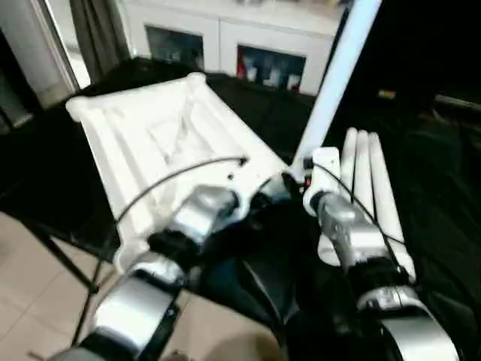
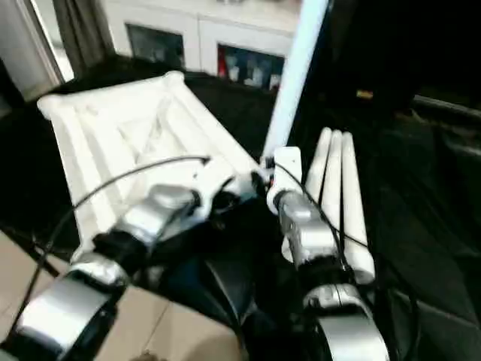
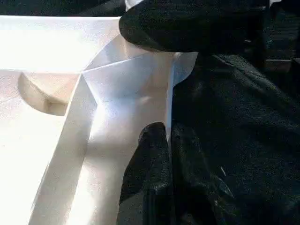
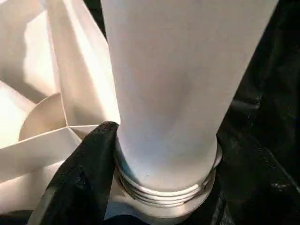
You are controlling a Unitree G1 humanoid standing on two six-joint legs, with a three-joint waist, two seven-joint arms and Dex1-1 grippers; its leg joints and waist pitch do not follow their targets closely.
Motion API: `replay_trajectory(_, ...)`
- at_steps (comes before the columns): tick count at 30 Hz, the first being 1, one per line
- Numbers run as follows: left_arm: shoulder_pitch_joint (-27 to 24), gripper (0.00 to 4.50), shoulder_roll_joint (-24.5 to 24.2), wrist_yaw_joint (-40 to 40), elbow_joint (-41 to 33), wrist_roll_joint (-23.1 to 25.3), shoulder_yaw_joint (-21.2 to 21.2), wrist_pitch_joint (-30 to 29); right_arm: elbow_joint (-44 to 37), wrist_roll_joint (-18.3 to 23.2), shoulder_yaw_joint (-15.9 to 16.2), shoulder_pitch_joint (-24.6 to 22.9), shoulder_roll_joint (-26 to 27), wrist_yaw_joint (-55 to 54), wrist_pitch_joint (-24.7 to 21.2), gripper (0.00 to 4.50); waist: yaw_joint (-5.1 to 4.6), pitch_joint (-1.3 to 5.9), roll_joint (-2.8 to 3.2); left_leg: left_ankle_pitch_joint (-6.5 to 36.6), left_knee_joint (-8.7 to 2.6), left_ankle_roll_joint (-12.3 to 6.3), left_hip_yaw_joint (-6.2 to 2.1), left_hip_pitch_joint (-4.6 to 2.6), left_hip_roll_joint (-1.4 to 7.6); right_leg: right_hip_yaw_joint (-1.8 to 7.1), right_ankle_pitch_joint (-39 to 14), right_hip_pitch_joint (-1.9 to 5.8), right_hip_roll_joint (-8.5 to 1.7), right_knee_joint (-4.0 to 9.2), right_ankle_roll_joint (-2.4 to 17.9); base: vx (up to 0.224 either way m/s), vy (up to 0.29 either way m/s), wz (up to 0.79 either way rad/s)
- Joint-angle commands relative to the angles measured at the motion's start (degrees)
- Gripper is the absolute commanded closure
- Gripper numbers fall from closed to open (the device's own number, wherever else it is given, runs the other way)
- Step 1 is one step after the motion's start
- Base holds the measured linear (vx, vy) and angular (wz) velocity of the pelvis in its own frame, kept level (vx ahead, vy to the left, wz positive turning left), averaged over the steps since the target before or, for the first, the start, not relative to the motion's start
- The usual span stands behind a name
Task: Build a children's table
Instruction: Rotate leg to tighten
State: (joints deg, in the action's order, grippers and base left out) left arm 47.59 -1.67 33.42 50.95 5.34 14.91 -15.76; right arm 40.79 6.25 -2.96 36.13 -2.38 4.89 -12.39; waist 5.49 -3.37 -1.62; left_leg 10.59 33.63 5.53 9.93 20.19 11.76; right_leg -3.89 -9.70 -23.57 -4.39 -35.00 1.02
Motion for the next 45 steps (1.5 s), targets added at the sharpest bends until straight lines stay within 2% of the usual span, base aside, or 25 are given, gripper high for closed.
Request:
replay_trajectory(1, 1.6, 4.50, -0.5, -9.5, 2.4, -0.1, -4.4, 3.9, 1.8, 0.3, 1.3, -1.2, 2.7, 1.2, -0.2, 1.20, 0.01, 4.31, -0.40, 6.7, -3.45, -2.84, 0.20, 0.17, 0.44, 2.49, -8.5, 3.54, -3.25, 3.94, 10.4, 0.000, 0.000, 0.00)
replay_trajectory(3, 2.1, 4.50, -0.2, -7.7, 3.1, 0.2, -3.4, 5.9, 1.8, 0.5, 0.9, -0.6, 2.8, 1.8, 0.6, 1.04, 0.01, 4.14, -0.26, 7.9, -3.60, -2.93, 0.10, 0.32, 0.44, 2.45, -10.1, 3.70, -3.28, 4.07, 10.2, 0.000, 0.000, 0.00)
replay_trajectory(5, 2.5, 4.50, 0.2, -5.5, 4.4, 0.0, -2.7, 9.2, 2.6, -0.4, 1.0, 0.3, 2.5, 1.1, 2.9, 0.89, -0.66, 4.21, -0.53, 8.4, -3.82, -2.12, -0.28, 1.11, 0.28, 2.10, -15.0, 4.32, -3.52, 4.49, 7.9, 0.000, 0.000, 0.00)
replay_trajectory(6, 2.5, 4.50, 0.2, -5.5, 4.4, 0.0, -2.7, 9.2, 2.6, -0.4, 1.0, 0.3, 2.5, 1.1, 2.9, 0.89, -0.67, 4.35, -0.44, 8.1, -3.74, -1.91, -0.29, 0.94, 0.34, 2.14, -15.0, 4.15, -3.55, 4.45, 7.8, 0.000, 0.000, 0.00)
replay_trajectory(7, 3.0, 4.50, 0.8, -4.1, 5.7, -0.6, -2.8, 12.5, 2.1, -1.0, 0.9, 0.7, 1.8, 0.7, 4.6, 0.89, -0.47, 4.35, -0.58, 8.0, -3.47, -2.52, 0.09, 0.22, 0.36, 2.41, -13.7, 3.44, -3.38, 4.62, 8.5, 0.000, 0.000, 0.00)
replay_trajectory(9, 3.3, 4.50, 0.9, -3.9, 6.1, -0.8, -2.9, 13.4, 0.6, -1.1, 1.0, 0.3, 1.1, 1.0, 4.8, 0.89, -0.24, 4.39, -0.65, 6.9, -3.47, -2.97, 0.14, 0.30, 0.48, 2.50, -10.9, 3.51, -3.35, 4.16, 9.6, 0.000, 0.000, 0.00)
replay_trajectory(10, 4.0, 4.50, 1.4, -3.8, 7.4, -1.7, -4.2, 16.6, -5.0, -1.5, 1.7, -1.7, -0.6, 2.5, 3.5, 0.89, -0.18, 4.31, -0.69, 6.1, -3.44, -3.51, 0.14, 0.50, 0.42, 2.42, -9.2, 3.67, -3.21, 4.03, 10.0, 0.000, 0.000, 0.00)
replay_trajectory(11, 4.0, 4.05, 1.4, -3.8, 7.4, -1.7, -4.2, 16.6, -5.0, -1.5, 1.7, -1.7, -0.6, 2.5, 3.5, 0.74, 0.20, 4.45, -0.63, 5.3, -3.34, -4.09, 0.18, 0.19, 0.53, 2.46, -7.0, 3.58, -3.16, 3.83, 10.1, 0.000, 0.000, 0.00)
replay_trajectory(13, 4.9, 4.05, 1.5, -3.6, 9.0, -2.1, -5.1, 18.7, -11.3, -1.7, 2.3, -4.6, -1.9, 4.5, 1.7, 0.74, 0.24, 4.46, -0.18, 4.5, -3.25, -4.73, 0.07, 0.55, 0.42, 2.45, -4.4, 3.85, -3.18, 3.56, 10.7, 0.000, 0.000, 0.00)
replay_trajectory(15, 5.4, 3.87, 1.5, -4.6, 9.5, -2.1, -5.5, 20.0, -14.7, -2.1, 3.0, -6.6, -2.8, 5.4, 0.5, 0.74, 0.37, 4.61, 0.22, 4.3, -3.23, -5.16, -0.04, 0.23, 0.76, 2.45, -2.1, 3.71, -3.24, 3.36, 11.6, 0.000, 0.000, 0.00)
replay_trajectory(16, 5.5, 3.65, 1.5, -5.1, 9.6, -2.1, -5.8, 20.5, -15.4, -2.3, 3.2, -7.1, -3.0, 5.5, 0.3, 0.74, 0.15, 4.53, -0.02, 4.9, -3.25, -5.10, -0.06, 0.38, 0.78, 2.39, -1.8, 3.78, -3.15, 3.37, 11.9, 0.000, 0.000, 0.00)
replay_trajectory(18, 5.7, 3.59, 1.0, -6.4, 8.6, -2.8, -6.8, 20.9, -17.7, -2.1, 3.1, -8.5, -3.1, 5.0, -0.4, 0.74, 0.14, 4.33, 0.29, 7.0, -3.35, -4.33, -0.02, 0.34, 0.71, 2.37, -4.6, 3.77, -3.33, 3.72, 12.1, 0.000, 0.000, 0.00)
replay_trajectory(23, 3.3, 3.17, -2.6, -11.9, 2.6, -1.4, -8.2, 17.0, -22.7, -2.4, 4.6, -11.4, -3.0, 4.6, -2.5, 0.74, -0.31, 4.09, 0.23, 9.9, -3.63, -2.58, -0.19, 0.56, 0.65, 2.26, -10.6, 3.97, -3.23, 4.17, 10.1, 0.000, 0.000, 0.00)
replay_trajectory(25, 0.1, 3.10, -4.5, -14.5, -3.1, -0.2, -9.1, 14.3, -25.6, -2.4, 5.6, -12.7, -2.9, 5.6, -5.1, 0.74, -0.56, 4.04, 0.32, 9.7, -3.70, -2.37, -0.30, 0.66, 0.74, 2.27, -12.2, 3.92, -3.14, 4.26, 9.1, 0.000, 0.000, 0.00)
replay_trajectory(27, -5.8, 2.81, -6.9, -16.1, -13.0, 1.8, -10.3, 10.7, -27.7, -2.2, 6.9, -13.9, -2.6, 6.8, -7.3, 0.74, -0.63, 4.01, -0.37, 9.2, -3.70, -2.59, -0.24, 0.59, 0.92, 2.33, -12.1, 3.70, -3.18, 4.24, 9.1, 0.000, 0.000, 0.00)
replay_trajectory(28, -8.8, 2.77, -8.1, -16.9, -17.7, 3.0, -10.9, 9.2, -28.1, -2.2, 7.4, -14.3, -2.5, 7.3, -8.0, 0.74, -0.81, 4.19, 0.24, 8.8, -3.79, -2.30, -0.38, 0.52, 1.40, 2.37, -11.2, 3.52, -3.34, 3.81, 9.6, 0.000, 0.000, 0.00)
replay_trajectory(29, -11.9, 2.77, -9.2, -17.7, -22.4, 4.3, -11.4, 7.8, -28.5, -2.3, 7.9, -14.8, -2.4, 7.7, -8.5, 0.74, -0.96, 4.10, -0.29, 8.6, -3.74, -2.52, -0.20, 0.58, 1.22, 2.40, -11.0, 3.33, -3.12, 4.01, 9.5, 0.000, 0.000, 0.00)
replay_trajectory(30, -11.9, 2.73, -9.2, -17.7, -22.4, 4.3, -11.4, 7.8, -28.5, -2.3, 7.9, -14.8, -2.4, 7.7, -8.5, 0.74, -0.88, 4.23, 0.09, 8.5, -3.71, -2.24, -0.28, 0.35, 1.47, 2.45, -10.1, 3.28, -3.27, 3.60, 10.0, 0.000, 0.000, 0.00)
replay_trajectory(32, -23.8, 2.37, -11.4, -18.9, -40.3, 7.6, -14.7, 2.0, -28.4, -2.7, 9.3, -15.4, -2.2, 8.2, -10.5, 0.74, -1.12, 3.80, -0.73, 9.7, -4.00, -2.04, -0.06, 0.48, 1.51, 2.42, -10.9, 3.02, -3.03, 3.90, 10.1, 0.000, 0.000, 0.00)
replay_trajectory(33, -23.8, 2.37, -11.4, -18.9, -40.3, 7.6, -14.7, 2.0, -28.4, -2.7, 9.3, -15.4, -2.2, 8.2, -10.5, 0.74, -0.84, 4.04, -0.15, 10.0, -4.05, -1.52, -0.46, 0.29, 2.11, 2.44, -10.7, 3.24, -3.77, 3.30, 10.5, 0.000, 0.000, 0.00)
replay_trajectory(34, -28.5, 2.32, -11.6, -19.2, -47.2, 8.4, -16.0, 0.0, -28.1, -3.0, 9.8, -15.4, -2.1, 8.4, -10.9, 0.74, -1.20, 3.54, -0.32, 11.2, -4.17, -1.42, -0.04, 0.33, 1.75, 2.50, -12.6, 2.60, -3.12, 4.05, 9.8, 0.000, 0.000, 0.00)
replay_trajectory(37, -35.7, 2.02, -11.6, -19.6, -57.2, 7.3, -16.9, -1.3, -28.5, -3.4, 10.5, -15.4, -2.0, 8.3, -12.0, 0.74, -0.63, 3.06, -0.30, 15.2, -4.35, -0.68, 0.04, -0.29, 1.51, 2.64, -17.9, 1.73, -2.90, 4.88, 7.7, 0.000, 0.000, 0.00)
replay_trajectory(42, -42.1, 1.57, -9.5, -25.5, -66.5, 9.9, -21.4, -3.9, -29.6, -3.8, 11.3, -15.7, -2.0, 8.6, -13.3, 0.74, -0.71, 2.57, -0.60, 18.1, -4.48, -0.20, -0.03, -0.08, 1.27, 2.82, -19.7, 1.45, -2.49, 5.15, 5.5, 0.000, 0.000, 0.00)
replay_trajectory(44, -43.5, 1.43, -8.4, -28.6, -68.9, 11.6, -24.1, -4.5, -29.8, -3.9, 11.5, -15.8, -2.0, 8.6, -13.5, 0.74, -0.88, 2.32, -0.90, 17.9, -4.68, -0.19, -0.33, 0.54, 1.19, 2.69, -21.2, 1.75, -2.57, 5.32, 3.6, 0.000, 0.000, 0.00)
replay_trajectory(45, -45.1, 1.36, -7.5, -31.0, -71.4, 12.9, -26.7, -6.0, -30.1, -4.0, 11.8, -16.0, -2.0, 8.7, -13.7, 0.74, -0.89, 2.38, -0.86, 18.2, -4.63, -0.14, -0.35, 0.49, 1.19, 2.65, -21.7, 1.70, -2.54, 5.29, 3.3, 0.000, 0.000, 0.00)
